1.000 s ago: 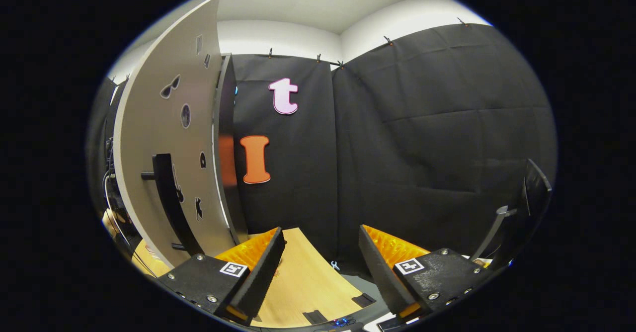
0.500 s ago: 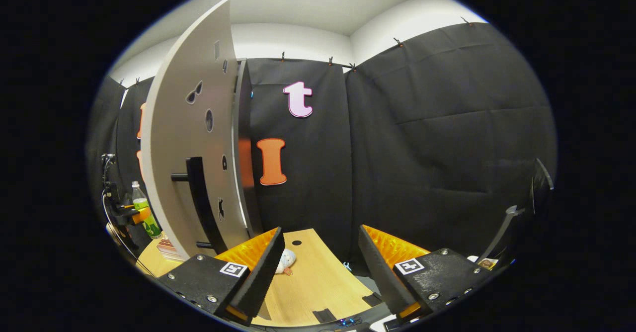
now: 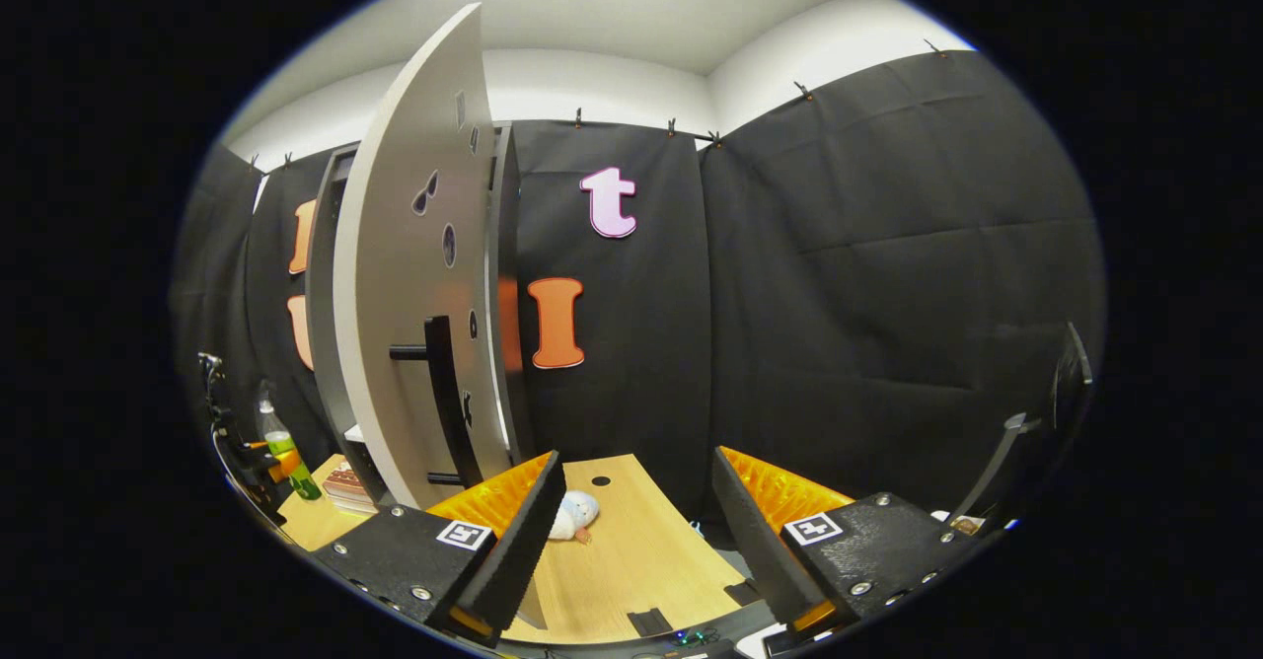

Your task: Open the cabinet door with the right hand, grasp the bottle in the cabinet with the left hand and place it on the coaster, then close the cabinet door with the right hand.

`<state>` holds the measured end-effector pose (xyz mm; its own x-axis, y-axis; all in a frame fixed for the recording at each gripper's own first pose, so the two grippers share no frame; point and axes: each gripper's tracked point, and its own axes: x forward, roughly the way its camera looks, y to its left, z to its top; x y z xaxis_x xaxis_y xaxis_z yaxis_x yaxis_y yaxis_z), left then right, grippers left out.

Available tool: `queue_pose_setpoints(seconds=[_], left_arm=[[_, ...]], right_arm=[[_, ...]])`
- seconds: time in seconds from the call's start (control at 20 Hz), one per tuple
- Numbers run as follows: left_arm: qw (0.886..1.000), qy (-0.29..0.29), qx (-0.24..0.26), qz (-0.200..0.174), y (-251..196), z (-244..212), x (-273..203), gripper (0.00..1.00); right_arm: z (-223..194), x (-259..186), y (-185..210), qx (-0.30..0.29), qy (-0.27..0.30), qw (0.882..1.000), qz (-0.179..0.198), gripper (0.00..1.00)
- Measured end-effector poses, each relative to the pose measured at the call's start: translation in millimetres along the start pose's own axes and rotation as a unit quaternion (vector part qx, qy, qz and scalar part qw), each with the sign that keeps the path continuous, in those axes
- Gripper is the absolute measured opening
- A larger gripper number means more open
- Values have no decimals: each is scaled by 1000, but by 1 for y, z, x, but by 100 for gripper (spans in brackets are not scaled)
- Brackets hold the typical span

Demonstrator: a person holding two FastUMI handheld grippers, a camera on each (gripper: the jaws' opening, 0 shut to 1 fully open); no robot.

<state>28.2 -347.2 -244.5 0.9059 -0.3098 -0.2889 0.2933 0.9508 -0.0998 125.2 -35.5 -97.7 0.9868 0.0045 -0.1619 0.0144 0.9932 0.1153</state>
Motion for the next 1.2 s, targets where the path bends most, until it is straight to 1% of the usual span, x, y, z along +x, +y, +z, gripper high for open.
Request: queue_pose_setpoints(seconds=[0.05,0.1,0.2,0.25,0.3,0.5,0.55,0.65,0.75,0.8,0.85,0.95,1.0,1.05,1.1,1.2], left_arm=[[1000,3,0,0,3,-10,-4,80],[1000,6,0,1,6,-19,-6,80],[1000,15,0,2,12,-40,-6,80],[1000,18,-3,1,13,-50,-5,82],[1000,19,-7,0,14,-58,-3,82],[1000,16,-14,4,21,-92,3,82],[1000,17,-9,5,21,-101,4,80],[1000,20,-1,8,23,-119,8,82],[1000,27,-6,7,24,-135,12,82],[1000,29,-5,8,24,-142,15,82],[999,32,-1,9,24,-147,17,82],[999,36,6,10,26,-160,21,82],[999,39,5,9,27,-166,23,82],[999,41,2,9,27,-171,25,82],[999,43,-2,11,28,-177,27,82],[999,48,-10,18,32,-188,29,82]], right_arm=[[-1,-1,0,1,1,1000,0,92],[-2,-3,-1,2,3,1000,-1,97],[-4,-4,-3,3,6,1000,-6,97],[-4,-5,-3,3,6,1000,-7,97],[-4,-7,-4,3,7,1000,-9,92],[-12,-10,-5,3,15,1000,-19,92],[-15,-11,-5,2,19,1000,-22,87],[-21,-14,-7,1,28,999,-27,87],[-25,-16,-7,1,33,999,-33,97],[-26,-16,-8,1,35,999,-35,87],[-28,-17,-8,2,37,999,-38,92],[-31,-17,-9,2,43,998,-43,92],[-32,-17,-8,2,45,998,-45,97],[-33,-16,-8,1,48,998,-47,97],[-35,-16,-8,0,50,998,-48,92],[-37,-16,-7,-5,55,997,-52,92]])
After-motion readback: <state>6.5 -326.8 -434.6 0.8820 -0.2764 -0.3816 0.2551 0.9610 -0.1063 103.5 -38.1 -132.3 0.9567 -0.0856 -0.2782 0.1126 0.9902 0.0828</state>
